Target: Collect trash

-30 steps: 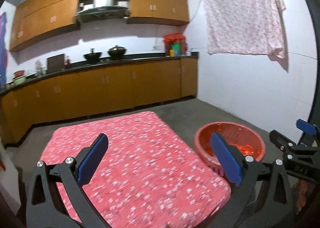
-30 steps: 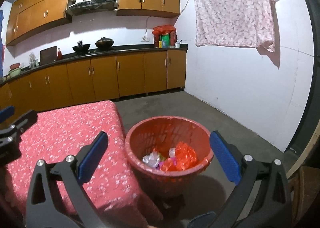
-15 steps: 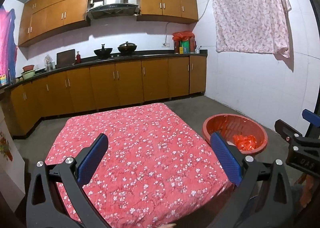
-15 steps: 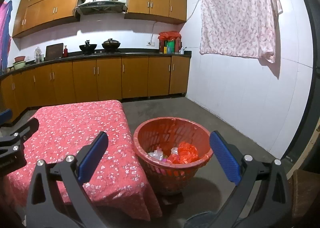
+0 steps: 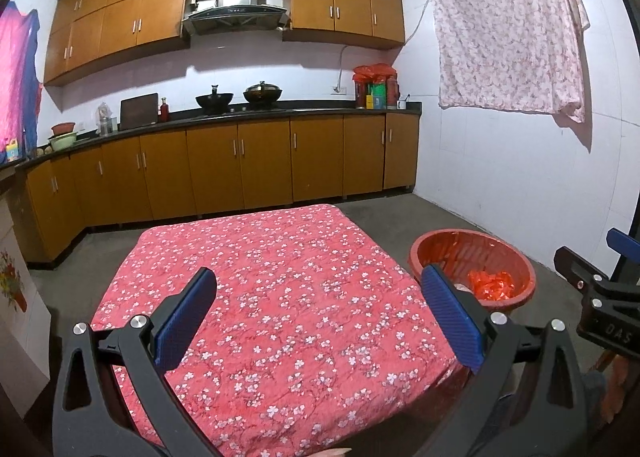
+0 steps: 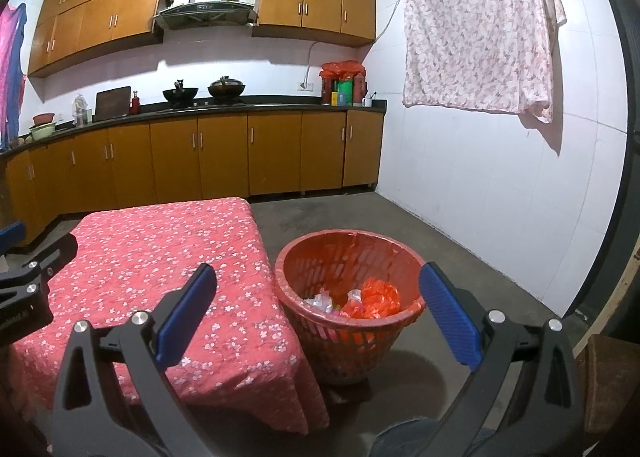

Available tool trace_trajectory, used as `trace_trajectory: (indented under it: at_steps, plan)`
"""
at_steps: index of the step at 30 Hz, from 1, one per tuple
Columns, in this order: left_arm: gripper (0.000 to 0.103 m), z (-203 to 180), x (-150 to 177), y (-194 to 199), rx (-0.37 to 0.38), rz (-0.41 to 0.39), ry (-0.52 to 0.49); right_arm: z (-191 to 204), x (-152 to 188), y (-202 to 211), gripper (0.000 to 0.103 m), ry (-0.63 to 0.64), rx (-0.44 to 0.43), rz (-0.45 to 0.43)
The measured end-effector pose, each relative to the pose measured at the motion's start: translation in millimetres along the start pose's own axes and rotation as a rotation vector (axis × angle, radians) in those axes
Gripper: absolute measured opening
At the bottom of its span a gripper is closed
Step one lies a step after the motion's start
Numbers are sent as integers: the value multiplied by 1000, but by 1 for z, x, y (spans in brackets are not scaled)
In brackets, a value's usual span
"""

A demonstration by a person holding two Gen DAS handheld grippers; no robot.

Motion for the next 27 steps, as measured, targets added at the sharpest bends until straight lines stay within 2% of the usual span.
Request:
trace_trajectory:
  at_steps: [27]
  plan:
    - [101, 0, -4, -1, 8, 17, 8, -4, -1, -8, 99, -28, -3, 25]
Point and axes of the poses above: each gripper's, at about its wrist camera, not at the fingertips, and y roughly against the way its jaws point, z to its left, x to its underside, the point moved 1 cm from there along -y, roughly the way its jaws point, and after that the axes turned 14 degrees about -y, right-handed, at the moved point
